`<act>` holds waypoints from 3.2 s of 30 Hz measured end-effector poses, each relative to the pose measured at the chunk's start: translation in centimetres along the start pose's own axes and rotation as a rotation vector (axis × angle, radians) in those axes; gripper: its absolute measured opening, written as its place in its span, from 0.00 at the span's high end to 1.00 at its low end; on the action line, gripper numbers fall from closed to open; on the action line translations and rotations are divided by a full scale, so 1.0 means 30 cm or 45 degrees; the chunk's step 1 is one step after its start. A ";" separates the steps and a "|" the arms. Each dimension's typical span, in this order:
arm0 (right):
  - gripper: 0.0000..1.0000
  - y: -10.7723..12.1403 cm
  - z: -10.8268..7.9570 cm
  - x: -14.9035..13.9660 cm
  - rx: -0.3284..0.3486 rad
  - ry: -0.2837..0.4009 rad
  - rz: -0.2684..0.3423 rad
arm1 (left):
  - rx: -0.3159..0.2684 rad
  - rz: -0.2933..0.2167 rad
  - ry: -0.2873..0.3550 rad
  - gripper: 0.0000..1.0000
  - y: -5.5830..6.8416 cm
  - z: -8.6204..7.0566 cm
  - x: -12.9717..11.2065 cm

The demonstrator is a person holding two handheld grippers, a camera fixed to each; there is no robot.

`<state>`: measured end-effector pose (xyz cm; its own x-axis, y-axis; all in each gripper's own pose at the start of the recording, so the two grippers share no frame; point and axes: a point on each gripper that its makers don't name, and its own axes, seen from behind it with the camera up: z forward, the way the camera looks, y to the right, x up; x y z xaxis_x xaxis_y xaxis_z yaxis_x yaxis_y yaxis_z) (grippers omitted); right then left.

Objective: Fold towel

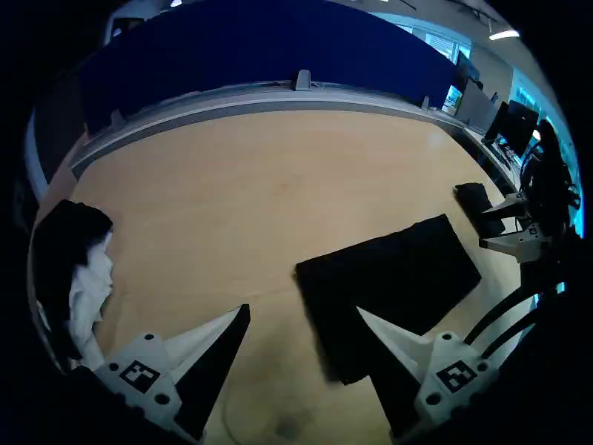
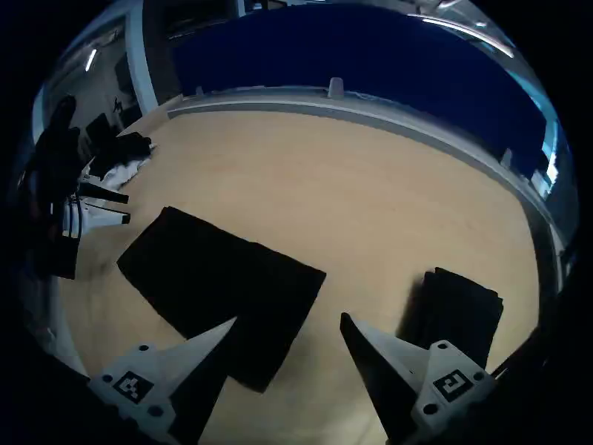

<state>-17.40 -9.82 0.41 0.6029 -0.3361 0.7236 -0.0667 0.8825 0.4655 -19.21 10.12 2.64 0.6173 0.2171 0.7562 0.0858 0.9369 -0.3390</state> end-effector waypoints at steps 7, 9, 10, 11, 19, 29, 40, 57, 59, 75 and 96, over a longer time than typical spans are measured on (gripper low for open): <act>0.02 -0.018 -0.019 -0.048 0.001 -0.009 0.005 | 0.018 -0.020 0.004 0.04 -0.004 -0.038 -0.040; 0.02 -0.022 -0.024 -0.062 0.001 -0.011 0.008 | 0.023 -0.025 0.003 0.04 -0.004 -0.047 -0.055; 0.02 -0.025 -0.027 -0.069 0.001 -0.012 0.009 | 0.026 -0.027 0.002 0.04 -0.005 -0.053 -0.064; 0.02 -0.028 -0.031 -0.076 0.001 -0.013 0.011 | 0.029 -0.029 0.002 0.04 -0.005 -0.059 -0.073; 0.02 -0.057 -0.052 -0.138 0.006 -0.021 0.025 | 0.055 -0.043 -0.001 0.04 -0.001 -0.115 -0.155; 0.02 -0.082 -0.078 -0.177 0.006 -0.016 0.037 | 0.093 -0.058 0.006 0.04 0.005 -0.166 -0.225; 0.02 -0.124 -0.066 -0.203 0.070 -0.044 -0.061 | 0.171 -0.124 0.044 0.04 -0.027 -0.267 -0.283; 0.03 -0.159 -0.031 -0.262 0.180 -0.160 -0.303 | 0.299 -0.210 0.055 0.04 -0.066 -0.471 -0.471; 0.05 -0.158 -0.029 -0.271 0.187 -0.172 -0.313 | 0.308 -0.217 0.054 0.04 -0.072 -0.486 -0.488; 0.55 -0.118 0.000 -0.321 0.170 -0.219 -0.331 | 0.331 -0.249 0.056 0.04 -0.086 -0.540 -0.511; 0.89 -0.124 0.001 -0.311 0.186 -0.207 -0.330 | 0.320 -0.244 0.053 0.04 -0.080 -0.524 -0.509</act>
<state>-22.79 -9.96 -8.07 0.4810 -0.6013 0.6381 -0.0482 0.7085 0.7040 -16.54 0.23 -16.90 0.6405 0.0234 0.7676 0.0111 0.9991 -0.0398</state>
